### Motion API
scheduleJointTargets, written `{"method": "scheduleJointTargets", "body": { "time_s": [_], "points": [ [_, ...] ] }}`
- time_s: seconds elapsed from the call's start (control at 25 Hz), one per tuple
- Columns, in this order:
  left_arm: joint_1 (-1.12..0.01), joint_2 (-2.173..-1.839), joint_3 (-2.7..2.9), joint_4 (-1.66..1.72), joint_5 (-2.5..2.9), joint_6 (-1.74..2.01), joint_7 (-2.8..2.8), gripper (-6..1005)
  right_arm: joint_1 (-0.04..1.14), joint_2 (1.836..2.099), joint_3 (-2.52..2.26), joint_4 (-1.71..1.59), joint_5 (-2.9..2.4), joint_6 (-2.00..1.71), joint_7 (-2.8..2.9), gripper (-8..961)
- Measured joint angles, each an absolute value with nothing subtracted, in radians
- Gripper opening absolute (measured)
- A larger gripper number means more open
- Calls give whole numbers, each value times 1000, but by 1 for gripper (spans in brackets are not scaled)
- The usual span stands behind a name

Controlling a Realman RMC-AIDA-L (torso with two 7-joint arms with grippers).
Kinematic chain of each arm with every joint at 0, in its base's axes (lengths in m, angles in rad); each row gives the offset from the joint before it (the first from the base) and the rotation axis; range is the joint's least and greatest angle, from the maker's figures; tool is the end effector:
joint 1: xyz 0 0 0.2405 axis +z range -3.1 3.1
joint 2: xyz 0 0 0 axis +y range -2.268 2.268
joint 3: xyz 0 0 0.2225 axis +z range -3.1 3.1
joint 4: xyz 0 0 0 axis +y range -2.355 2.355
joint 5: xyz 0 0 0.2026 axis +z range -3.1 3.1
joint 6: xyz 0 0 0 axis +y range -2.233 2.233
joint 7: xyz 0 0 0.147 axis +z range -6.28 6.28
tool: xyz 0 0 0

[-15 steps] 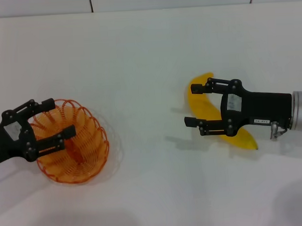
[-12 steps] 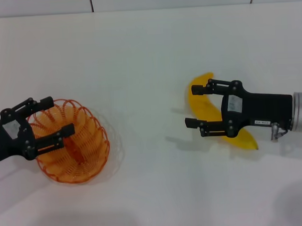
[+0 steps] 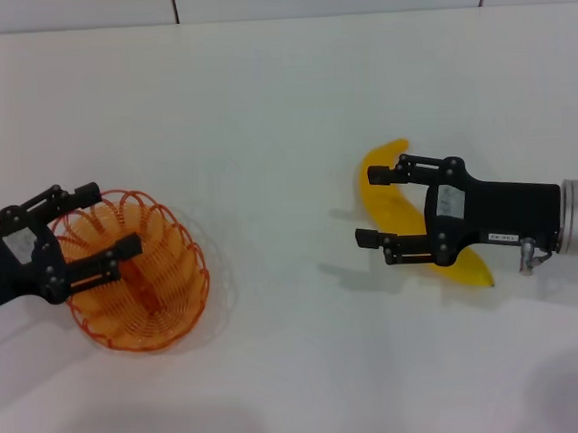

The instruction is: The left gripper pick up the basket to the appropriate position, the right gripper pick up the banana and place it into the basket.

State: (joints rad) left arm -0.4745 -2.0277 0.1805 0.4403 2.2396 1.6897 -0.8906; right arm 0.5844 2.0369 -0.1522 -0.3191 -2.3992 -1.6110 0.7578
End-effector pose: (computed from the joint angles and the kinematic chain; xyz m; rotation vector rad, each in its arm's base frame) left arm -0.2817 0.2707 0.0304 -2.5327 -0.3856 -0.7933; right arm 0.2587 0.2813 -0.0084 -2.6914 0.2154 0.7393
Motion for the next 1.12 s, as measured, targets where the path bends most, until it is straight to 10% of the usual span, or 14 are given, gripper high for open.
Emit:
{"method": "scheduleJointTargets", "body": {
  "time_s": [0.2, 0.68, 0.88, 1.12],
  "points": [
    [-484, -2007, 181, 486, 2163, 1694, -1041, 878, 582, 2036, -152, -322, -2399, -1609, 758, 804],
    [-652, -1818, 486, 797, 2281, 1703, -1555, 877, 593, 2036, -152, -322, -2399, -1609, 758, 804],
    [-698, -1826, 590, 837, 2353, 1690, -1507, 876, 595, 2036, -152, -320, -2399, -1609, 758, 804],
    [-733, -1914, 700, 878, 2491, 1581, -1492, 874, 596, 2036, -152, -319, -2399, -1609, 758, 804]
  ]
}}
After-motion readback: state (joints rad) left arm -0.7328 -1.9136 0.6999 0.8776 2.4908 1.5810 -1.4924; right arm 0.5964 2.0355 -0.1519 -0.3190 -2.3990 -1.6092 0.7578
